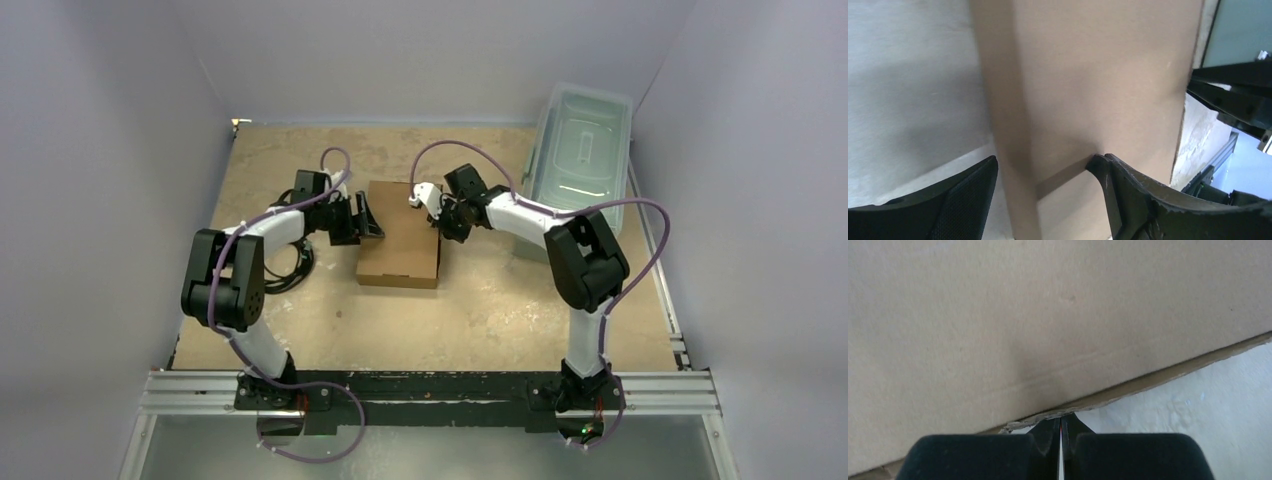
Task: Fold the paper box
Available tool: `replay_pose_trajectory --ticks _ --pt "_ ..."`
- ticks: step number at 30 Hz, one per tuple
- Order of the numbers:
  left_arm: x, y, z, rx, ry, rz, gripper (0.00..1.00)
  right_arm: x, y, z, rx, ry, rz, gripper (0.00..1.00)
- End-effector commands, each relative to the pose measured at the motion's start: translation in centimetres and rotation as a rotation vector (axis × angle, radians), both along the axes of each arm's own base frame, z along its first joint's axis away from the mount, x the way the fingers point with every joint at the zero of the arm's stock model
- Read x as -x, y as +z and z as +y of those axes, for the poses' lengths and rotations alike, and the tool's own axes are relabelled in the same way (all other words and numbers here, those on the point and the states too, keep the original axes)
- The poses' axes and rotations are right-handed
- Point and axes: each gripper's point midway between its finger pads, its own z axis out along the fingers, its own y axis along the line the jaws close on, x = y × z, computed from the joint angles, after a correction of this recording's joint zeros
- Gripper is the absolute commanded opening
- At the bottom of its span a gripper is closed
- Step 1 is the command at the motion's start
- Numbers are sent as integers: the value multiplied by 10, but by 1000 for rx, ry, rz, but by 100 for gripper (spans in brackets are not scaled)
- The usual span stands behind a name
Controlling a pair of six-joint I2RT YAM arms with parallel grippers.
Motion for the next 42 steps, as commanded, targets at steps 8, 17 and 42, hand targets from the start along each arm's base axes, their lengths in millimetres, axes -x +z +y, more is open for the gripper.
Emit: replay_pose_trajectory --ticks 8,17,42 --pt "8 17 -23 10 -93 -42 74 -5 42 23 -155 -44 -4 0" --pt "-4 96 21 -5 97 -333 84 23 117 -11 -170 4 -198 14" --pt "23 40 19 195 216 -204 73 -25 67 42 -629 -513 350 85"
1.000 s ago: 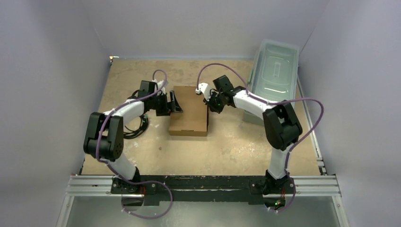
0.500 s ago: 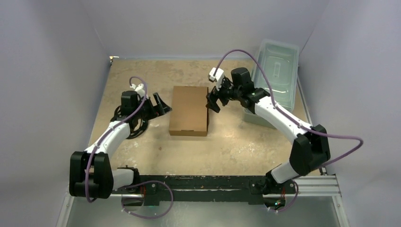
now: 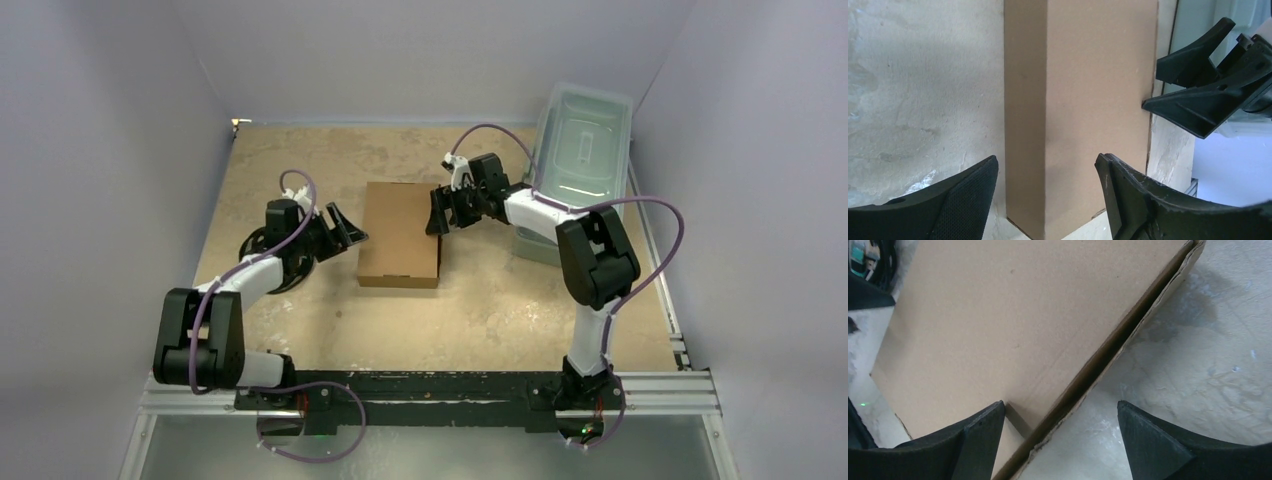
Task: Fold the paper box
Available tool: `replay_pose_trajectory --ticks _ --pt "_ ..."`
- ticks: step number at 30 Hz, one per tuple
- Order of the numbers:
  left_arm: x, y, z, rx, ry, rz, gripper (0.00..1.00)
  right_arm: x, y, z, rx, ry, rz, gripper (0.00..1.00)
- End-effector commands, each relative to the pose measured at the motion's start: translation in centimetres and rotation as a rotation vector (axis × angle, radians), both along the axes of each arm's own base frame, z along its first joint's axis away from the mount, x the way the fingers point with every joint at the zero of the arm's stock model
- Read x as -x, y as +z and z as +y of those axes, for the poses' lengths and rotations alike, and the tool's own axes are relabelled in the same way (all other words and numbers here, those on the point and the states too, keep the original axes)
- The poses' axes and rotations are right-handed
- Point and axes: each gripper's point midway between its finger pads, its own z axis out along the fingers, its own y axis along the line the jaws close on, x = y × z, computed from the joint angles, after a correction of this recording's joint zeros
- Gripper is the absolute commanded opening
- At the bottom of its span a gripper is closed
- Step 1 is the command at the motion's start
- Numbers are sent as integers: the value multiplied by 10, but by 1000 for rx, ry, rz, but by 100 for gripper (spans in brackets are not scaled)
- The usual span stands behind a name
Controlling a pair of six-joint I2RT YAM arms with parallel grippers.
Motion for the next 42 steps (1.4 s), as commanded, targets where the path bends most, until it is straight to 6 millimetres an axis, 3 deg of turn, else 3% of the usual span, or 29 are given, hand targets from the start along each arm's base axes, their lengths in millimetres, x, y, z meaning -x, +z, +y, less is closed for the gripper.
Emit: replay_pose_trajectory --ticks 1,8,16,19,25,42 --pt "-4 2 -12 63 -39 -22 72 -11 34 22 -147 -22 -3 85" --pt "0 -7 -31 69 -97 2 59 -1 13 31 -183 12 84 70" --pt "6 -9 -53 76 -163 14 50 2 23 33 -201 41 66 51" --pt "5 -4 -64 77 -187 4 50 1 28 32 -192 52 37 40" --pt "-3 12 -77 123 -194 -21 50 0 43 28 -173 71 -22 30" --pt "-35 33 -101 166 -171 -62 51 1 89 24 -119 92 -179 29"
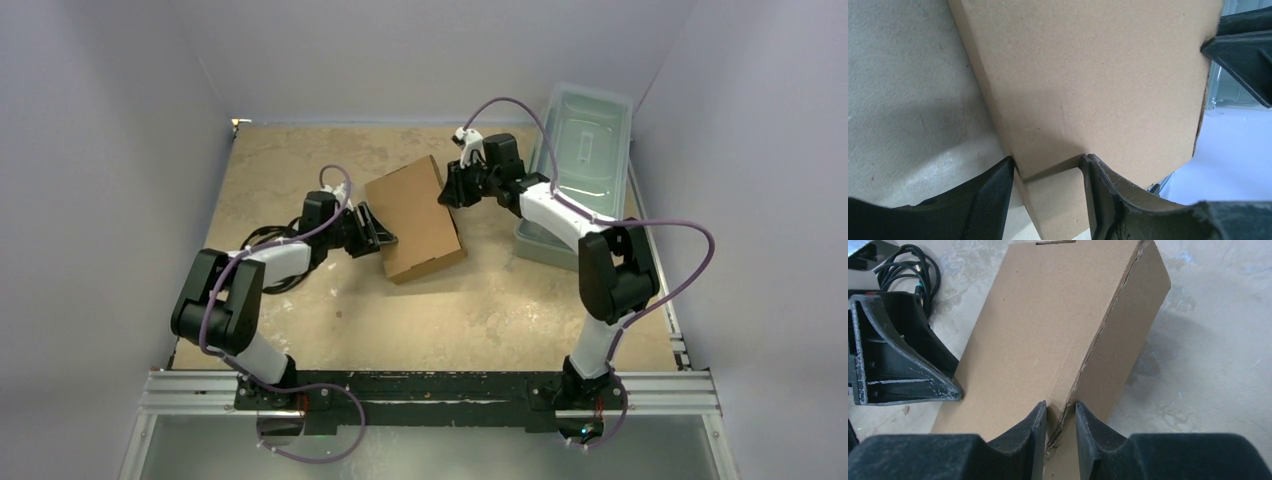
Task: Fold the paper box
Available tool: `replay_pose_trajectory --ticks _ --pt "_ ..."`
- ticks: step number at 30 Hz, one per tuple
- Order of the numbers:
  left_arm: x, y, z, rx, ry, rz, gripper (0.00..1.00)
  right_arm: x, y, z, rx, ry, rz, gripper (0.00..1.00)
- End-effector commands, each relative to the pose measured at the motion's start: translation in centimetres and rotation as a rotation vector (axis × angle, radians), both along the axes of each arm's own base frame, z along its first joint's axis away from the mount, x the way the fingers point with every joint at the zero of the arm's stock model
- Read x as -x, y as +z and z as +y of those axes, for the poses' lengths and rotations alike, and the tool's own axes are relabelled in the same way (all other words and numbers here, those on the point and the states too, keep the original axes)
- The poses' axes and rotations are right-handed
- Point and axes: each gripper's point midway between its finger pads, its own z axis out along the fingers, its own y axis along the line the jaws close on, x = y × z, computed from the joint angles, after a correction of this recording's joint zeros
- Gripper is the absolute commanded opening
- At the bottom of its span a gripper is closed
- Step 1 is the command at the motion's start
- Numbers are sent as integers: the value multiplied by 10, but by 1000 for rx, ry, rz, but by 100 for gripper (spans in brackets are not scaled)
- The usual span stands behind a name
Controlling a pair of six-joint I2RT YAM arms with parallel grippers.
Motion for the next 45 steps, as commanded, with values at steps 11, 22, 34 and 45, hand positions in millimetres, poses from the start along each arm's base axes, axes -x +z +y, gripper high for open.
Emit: replay_pose_trajectory --ticks 11,22,34,45 --pt "-54 47 -36 95 -22 -162 51 37 40 50 56 144 -100 34" --pt "-64 53 -44 133 -29 -170 51 52 52 69 83 177 -102 39" --pt "-77 40 -38 120 4 -154 52 89 69 101 138 255 -162 41" --pt "-54 17 19 115 120 -103 52 137 127 99 64 521 -312 43"
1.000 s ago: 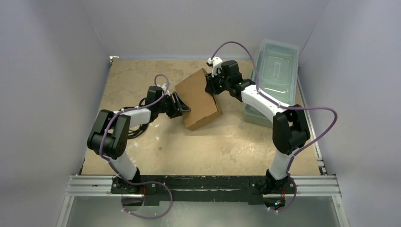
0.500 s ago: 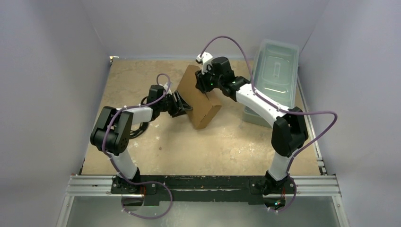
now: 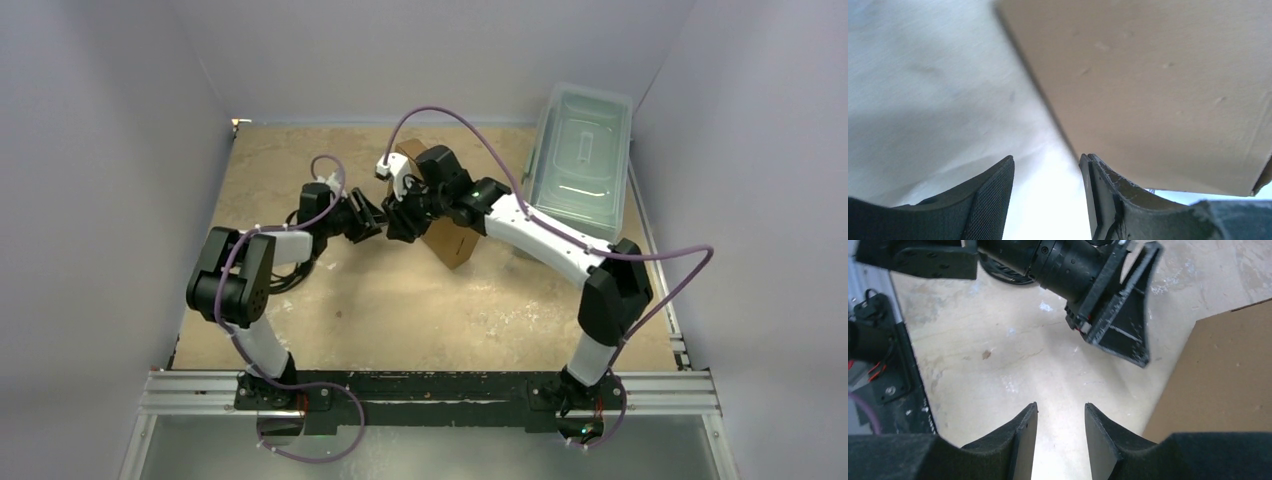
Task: Fold the paper box
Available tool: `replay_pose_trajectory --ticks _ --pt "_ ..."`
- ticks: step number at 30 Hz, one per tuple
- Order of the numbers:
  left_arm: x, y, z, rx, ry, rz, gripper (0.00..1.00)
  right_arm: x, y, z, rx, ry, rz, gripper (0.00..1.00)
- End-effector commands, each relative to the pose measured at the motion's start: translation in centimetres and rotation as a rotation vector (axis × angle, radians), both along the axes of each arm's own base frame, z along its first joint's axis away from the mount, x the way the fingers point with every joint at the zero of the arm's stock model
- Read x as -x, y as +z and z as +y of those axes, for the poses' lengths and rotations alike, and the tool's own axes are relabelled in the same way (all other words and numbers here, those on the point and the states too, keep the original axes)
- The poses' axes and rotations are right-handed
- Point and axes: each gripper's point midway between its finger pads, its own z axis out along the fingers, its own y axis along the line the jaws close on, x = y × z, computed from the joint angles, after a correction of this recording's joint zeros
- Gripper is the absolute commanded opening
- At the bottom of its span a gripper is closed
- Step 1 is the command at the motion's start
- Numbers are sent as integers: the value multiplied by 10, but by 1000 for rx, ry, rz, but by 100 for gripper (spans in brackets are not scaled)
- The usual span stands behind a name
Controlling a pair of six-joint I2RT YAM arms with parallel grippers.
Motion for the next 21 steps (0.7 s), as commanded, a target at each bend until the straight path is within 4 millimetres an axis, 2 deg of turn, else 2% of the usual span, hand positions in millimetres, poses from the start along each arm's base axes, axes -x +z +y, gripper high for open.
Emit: replay_pose_trajectory --ticks 1,5,7,9,12,15,18,21 --pt "8 15 23 26 55 -52 52 26 77 -15 -93 177 -158 45" --pt "19 29 26 39 57 -85 52 2 114 -55 -169 126 -205 46" --pt "24 42 27 38 55 -111 52 -25 126 -82 -197 -7 -222 44" --pt "29 50 29 23 52 -124 52 -57 127 -116 -195 -171 -251 41" --pt "40 56 31 10 36 -130 52 -82 109 -139 -163 -282 -236 32" --pt "53 67 31 16 29 -144 52 -95 83 -147 -120 -321 -210 22" --pt "64 87 32 42 36 -182 52 -103 62 -150 -83 -324 -190 15" --pt "73 116 26 99 21 -238 56 -110 40 -151 -55 -322 -153 12"
